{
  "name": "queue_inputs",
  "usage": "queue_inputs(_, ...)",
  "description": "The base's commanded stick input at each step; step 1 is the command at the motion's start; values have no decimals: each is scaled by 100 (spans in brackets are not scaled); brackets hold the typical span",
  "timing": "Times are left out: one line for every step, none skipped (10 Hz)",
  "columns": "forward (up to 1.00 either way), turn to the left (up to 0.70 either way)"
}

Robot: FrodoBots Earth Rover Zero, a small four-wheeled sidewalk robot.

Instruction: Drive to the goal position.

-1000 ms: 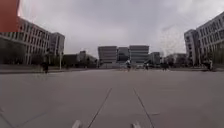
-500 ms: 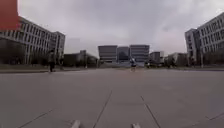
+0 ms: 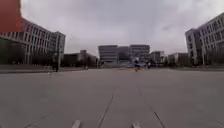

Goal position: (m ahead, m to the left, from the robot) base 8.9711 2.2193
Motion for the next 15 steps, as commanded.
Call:
queue_inputs(70,0)
queue_inputs(70,0)
queue_inputs(70,0)
queue_inputs(70,0)
queue_inputs(70,0)
queue_inputs(70,-17)
queue_inputs(70,-25)
queue_inputs(70,-11)
queue_inputs(70,0)
queue_inputs(70,0)
queue_inputs(70,0)
queue_inputs(70,0)
queue_inputs(70,0)
queue_inputs(70,0)
queue_inputs(70,0)
